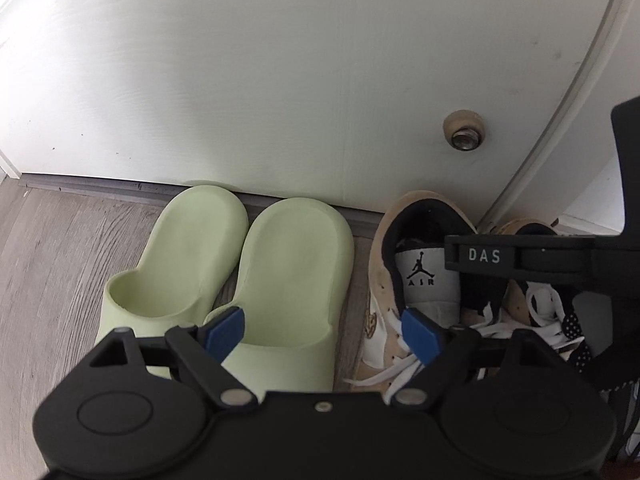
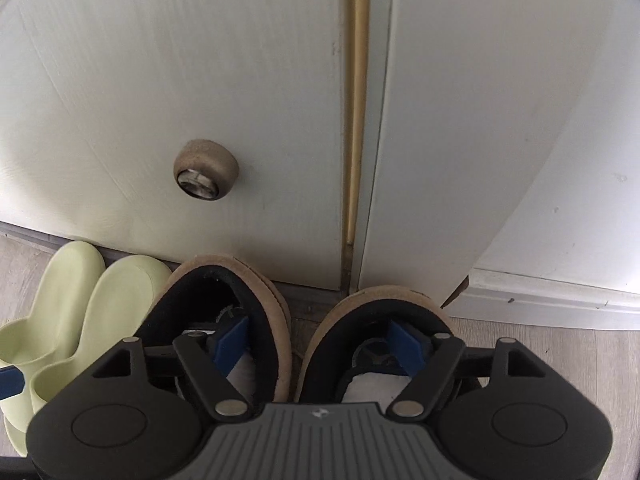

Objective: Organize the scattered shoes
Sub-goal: 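Grasp the beige Nike sneakers by their heels with the right tool, then lift and carry the beige sneakers toward the grey slides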

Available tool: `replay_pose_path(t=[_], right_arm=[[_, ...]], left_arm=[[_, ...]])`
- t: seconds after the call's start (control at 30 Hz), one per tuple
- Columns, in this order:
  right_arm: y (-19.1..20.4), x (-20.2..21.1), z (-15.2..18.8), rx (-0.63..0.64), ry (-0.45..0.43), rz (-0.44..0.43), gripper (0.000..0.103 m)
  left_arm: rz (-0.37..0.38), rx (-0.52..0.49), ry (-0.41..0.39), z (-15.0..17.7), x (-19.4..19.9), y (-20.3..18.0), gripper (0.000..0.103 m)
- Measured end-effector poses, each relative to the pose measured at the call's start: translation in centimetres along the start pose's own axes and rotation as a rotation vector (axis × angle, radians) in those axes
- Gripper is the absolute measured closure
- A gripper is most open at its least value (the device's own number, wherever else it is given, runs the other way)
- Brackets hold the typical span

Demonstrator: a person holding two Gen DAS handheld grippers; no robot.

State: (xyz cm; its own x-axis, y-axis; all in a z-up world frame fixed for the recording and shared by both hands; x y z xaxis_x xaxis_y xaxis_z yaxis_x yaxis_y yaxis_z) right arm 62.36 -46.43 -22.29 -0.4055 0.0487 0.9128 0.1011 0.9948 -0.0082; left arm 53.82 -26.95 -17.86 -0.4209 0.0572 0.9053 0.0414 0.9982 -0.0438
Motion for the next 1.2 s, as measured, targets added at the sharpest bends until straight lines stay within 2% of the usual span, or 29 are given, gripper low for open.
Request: replay_pose_path(t=[0.07, 0.13, 0.2, 0.3, 0.37, 0.43, 0.53, 0.67, 0.7, 0.8, 0.97, 1.2], right_arm=[[0.0, -0.2, 0.0, -0.017, 0.025, 0.009, 0.022], [-0.5, -1.2, 0.3, -0.077, 0.058, 0.018, 0.011], [-0.6, -1.8, 0.5, -0.096, 0.076, 0.030, 0.010], [-0.2, -1.6, 0.5, -0.070, 0.043, 0.044, 0.012], [0.2, -1.3, 0.5, -0.046, 0.013, 0.037, 0.020], [0.9, -1.1, 0.3, -0.011, 0.007, 0.028, 0.040], [1.5, -1.1, 0.4, 0.020, 0.005, 0.028, 0.051], [1.7, -0.4, 0.5, 0.034, -0.032, 0.001, 0.055], [1.8, -0.3, 0.6, 0.034, -0.038, -0.009, 0.062], [1.9, 1.5, 1.1, 0.040, -0.081, -0.042, 0.068], [1.5, 6.3, 2.6, 0.030, -0.196, -0.063, 0.070], [-3.2, 15.9, 6.1, -0.114, -0.359, -0.059, 0.070]], left_arm=[[0.005, 0.026, 0.008, 0.2, -0.1, 0.2, 0.017], [0.011, 0.042, 0.013, 0.5, 0.1, 0.3, 0.017], [0.011, 0.047, 0.014, 0.6, 0.2, 0.5, 0.017], [0.008, 0.065, 0.019, 1.0, 0.3, 1.0, 0.017], [0.014, 0.085, 0.025, 1.3, 0.1, 1.1, 0.017], [0.024, 0.105, 0.031, 1.6, 0.0, 1.1, 0.017], [0.026, 0.129, 0.041, 2.2, -0.1, 1.3, 0.017], [0.025, 0.150, 0.047, 2.9, 0.2, 1.2, 0.017], [0.026, 0.155, 0.046, 3.1, 0.3, 1.2, 0.017], [0.029, 0.167, 0.043, 3.5, 0.8, 1.0, 0.017], [0.050, 0.191, 0.027, 4.3, 2.7, 0.4, 0.017], [0.089, 0.177, -0.054, 6.1, 8.3, -0.4, 0.017]])
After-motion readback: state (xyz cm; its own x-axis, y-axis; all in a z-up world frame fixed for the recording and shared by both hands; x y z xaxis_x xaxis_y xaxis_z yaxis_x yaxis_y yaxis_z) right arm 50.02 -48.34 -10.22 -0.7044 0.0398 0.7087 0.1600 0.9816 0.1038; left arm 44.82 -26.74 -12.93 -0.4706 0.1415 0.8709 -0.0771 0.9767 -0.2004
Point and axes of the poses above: each gripper's, at about its wrist camera, not at the fingertips, and x roughly against the way its jaws point, y to its left, z to its underside, the point moved 10 cm from there along -x, roughly the way its jaws point, and after that the axes turned 5 degrees about x, right-handed, at the moved point
